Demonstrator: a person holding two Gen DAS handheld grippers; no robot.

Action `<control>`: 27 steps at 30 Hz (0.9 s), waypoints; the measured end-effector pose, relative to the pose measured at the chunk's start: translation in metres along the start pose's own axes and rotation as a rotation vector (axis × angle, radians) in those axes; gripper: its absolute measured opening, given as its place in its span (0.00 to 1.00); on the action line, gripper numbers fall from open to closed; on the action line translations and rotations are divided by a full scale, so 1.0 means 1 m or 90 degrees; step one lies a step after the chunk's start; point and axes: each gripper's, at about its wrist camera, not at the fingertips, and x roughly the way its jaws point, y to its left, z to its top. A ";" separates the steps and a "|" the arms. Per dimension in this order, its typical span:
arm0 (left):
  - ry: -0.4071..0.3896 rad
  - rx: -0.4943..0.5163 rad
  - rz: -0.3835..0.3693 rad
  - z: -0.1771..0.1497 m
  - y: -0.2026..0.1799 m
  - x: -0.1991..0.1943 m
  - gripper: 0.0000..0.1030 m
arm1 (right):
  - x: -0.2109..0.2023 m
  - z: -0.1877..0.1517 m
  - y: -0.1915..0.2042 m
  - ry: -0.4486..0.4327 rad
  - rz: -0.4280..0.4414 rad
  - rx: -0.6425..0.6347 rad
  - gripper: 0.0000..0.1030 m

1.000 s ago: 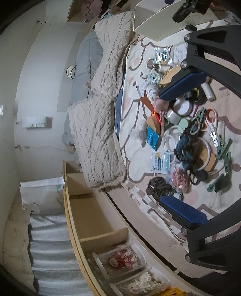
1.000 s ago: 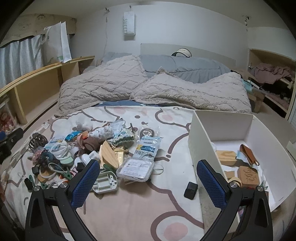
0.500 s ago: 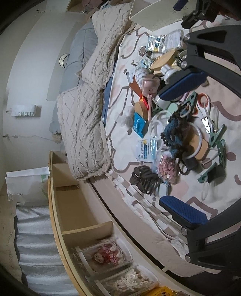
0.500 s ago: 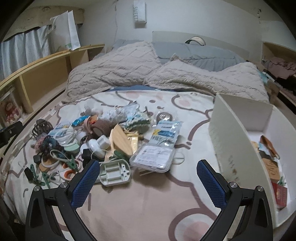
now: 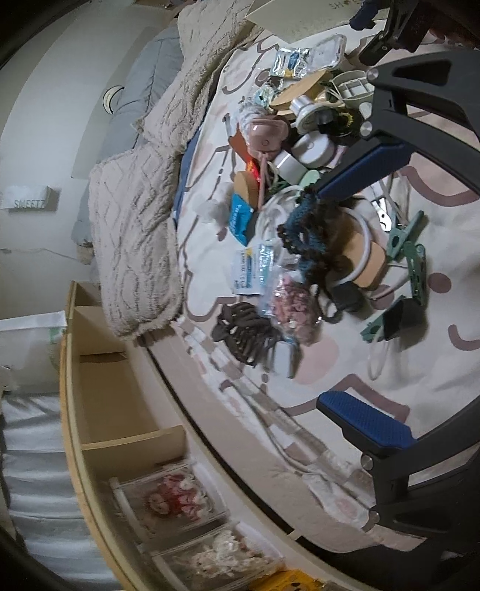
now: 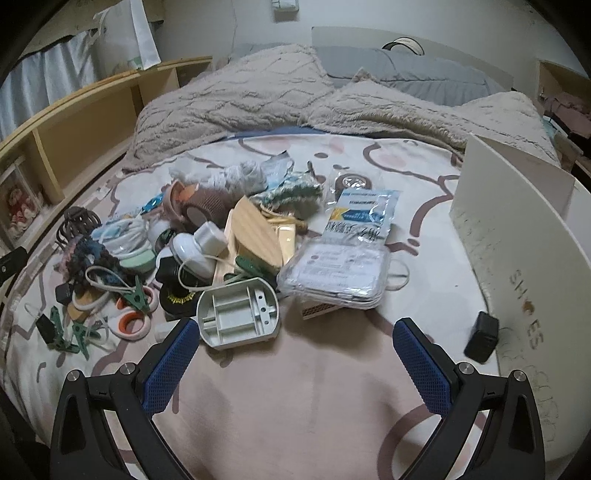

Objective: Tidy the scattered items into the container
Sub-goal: 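Move left tool toward black plastic cup while right tool approaches grey plastic holder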

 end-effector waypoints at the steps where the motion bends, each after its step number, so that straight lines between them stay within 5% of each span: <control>1: 0.002 0.001 0.003 -0.001 -0.001 0.001 1.00 | 0.002 -0.001 0.002 0.001 0.000 -0.002 1.00; 16: 0.061 0.000 0.006 -0.033 0.011 0.025 1.00 | 0.023 -0.008 0.007 -0.008 0.045 0.029 1.00; 27: 0.110 -0.041 -0.010 -0.050 0.020 0.047 1.00 | 0.046 -0.011 0.013 0.051 0.033 0.018 1.00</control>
